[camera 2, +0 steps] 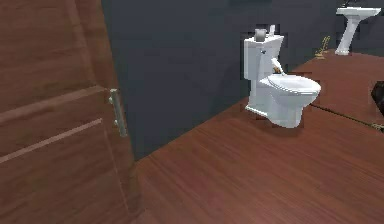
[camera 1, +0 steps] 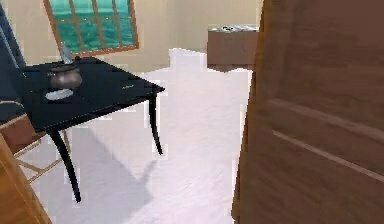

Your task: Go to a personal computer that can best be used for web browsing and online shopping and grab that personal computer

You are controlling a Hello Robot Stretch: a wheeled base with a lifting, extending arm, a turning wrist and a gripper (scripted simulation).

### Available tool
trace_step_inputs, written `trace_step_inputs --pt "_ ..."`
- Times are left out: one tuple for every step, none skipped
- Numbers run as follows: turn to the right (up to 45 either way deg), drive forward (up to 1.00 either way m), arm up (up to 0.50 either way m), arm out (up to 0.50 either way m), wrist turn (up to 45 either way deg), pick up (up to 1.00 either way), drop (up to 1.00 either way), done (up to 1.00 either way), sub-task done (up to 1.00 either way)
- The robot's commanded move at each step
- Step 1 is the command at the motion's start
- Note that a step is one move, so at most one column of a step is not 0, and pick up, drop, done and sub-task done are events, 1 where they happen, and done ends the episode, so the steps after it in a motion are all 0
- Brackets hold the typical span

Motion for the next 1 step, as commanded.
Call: trace_step_inputs --pt "0.0 0.40 0.00 0.00 0.0 0.00 0.00 0.00 0.00"
